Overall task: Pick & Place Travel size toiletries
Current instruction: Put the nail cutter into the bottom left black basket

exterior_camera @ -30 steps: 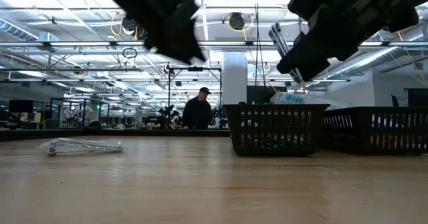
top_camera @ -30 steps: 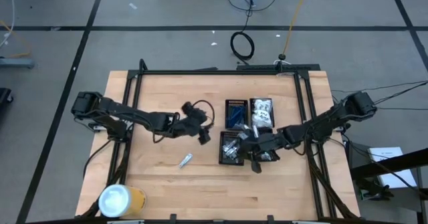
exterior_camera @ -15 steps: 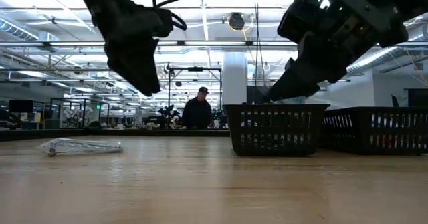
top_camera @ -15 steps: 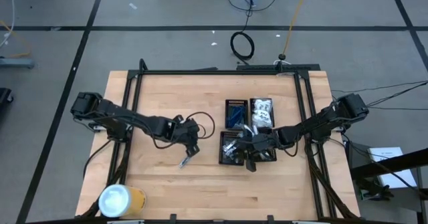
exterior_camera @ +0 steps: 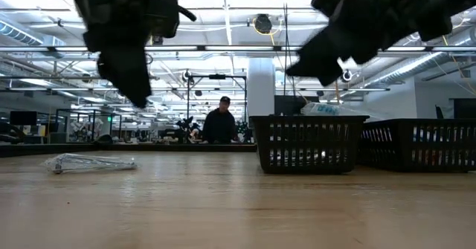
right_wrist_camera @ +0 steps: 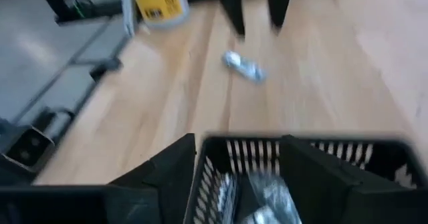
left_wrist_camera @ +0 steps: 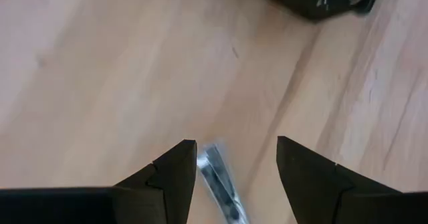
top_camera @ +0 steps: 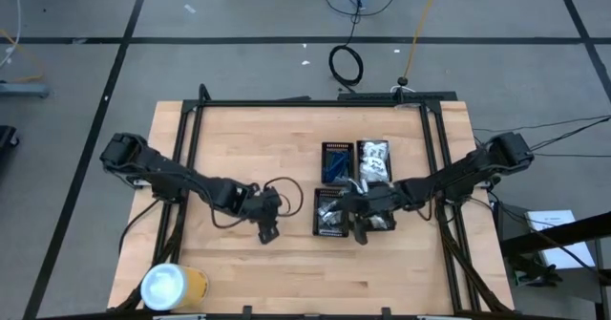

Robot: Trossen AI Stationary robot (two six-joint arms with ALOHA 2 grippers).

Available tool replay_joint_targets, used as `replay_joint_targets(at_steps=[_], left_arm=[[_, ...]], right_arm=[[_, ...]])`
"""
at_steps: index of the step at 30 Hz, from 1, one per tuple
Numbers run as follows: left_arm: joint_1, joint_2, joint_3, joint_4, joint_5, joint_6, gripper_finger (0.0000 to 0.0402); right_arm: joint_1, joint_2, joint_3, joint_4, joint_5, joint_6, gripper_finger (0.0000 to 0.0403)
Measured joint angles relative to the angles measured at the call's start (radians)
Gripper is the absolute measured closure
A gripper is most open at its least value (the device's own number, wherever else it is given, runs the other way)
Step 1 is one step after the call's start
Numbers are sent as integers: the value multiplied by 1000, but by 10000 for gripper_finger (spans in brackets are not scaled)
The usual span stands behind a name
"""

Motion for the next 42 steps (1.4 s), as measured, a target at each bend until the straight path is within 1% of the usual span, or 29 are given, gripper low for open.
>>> replay_joint_targets(at_steps=[4, 8, 12, 15, 19, 22, 24, 25, 29, 30, 31, 32, 36, 40, 42], left_arm=[[-58, 43, 0, -55, 21, -131, 209], [-100, 118, -1, -94, 95, -261, 217], [-112, 188, -1, -114, 147, -329, 224], [-112, 216, 3, -103, 164, -350, 226], [-113, 232, 4, -100, 137, -349, 227], [-112, 246, 4, -104, 141, -315, 233], [-114, 260, 4, -111, 145, -286, 254], [-113, 261, 4, -117, 146, -277, 271], [-104, 258, 3, -125, 149, -260, 365], [-99, 251, 2, -127, 146, -253, 374], [-95, 249, 2, -127, 140, -245, 375], [-93, 246, 6, -121, 120, -233, 375], [-105, 189, 14, -82, -34, -112, 374], [-121, 68, 24, 55, -238, 48, 374], [-126, 32, 25, 128, -332, 149, 374]], right_arm=[[0, -61, 0, 6, 0, -57, 186], [0, -109, 0, 5, 1, -114, 189], [0, -128, 0, 6, 2, -146, 192], [0, -127, 0, 2, 1, -148, 192], [0, -127, 0, -23, 2, -141, 192], [0, -127, 0, -25, 2, -135, 193], [0, -127, 0, -26, 2, -122, 193], [0, -127, 0, -28, 1, -120, 193], [0, -127, 0, -34, 2, -118, 193], [0, -127, 0, -33, 2, -118, 193], [0, -127, 0, -33, 2, -118, 193], [0, -127, 0, -34, 2, -119, 193], [0, -127, 0, -43, 3, -121, 193], [0, -127, 0, -40, 50, -121, 193], [0, -127, 0, -37, 81, -122, 193]])
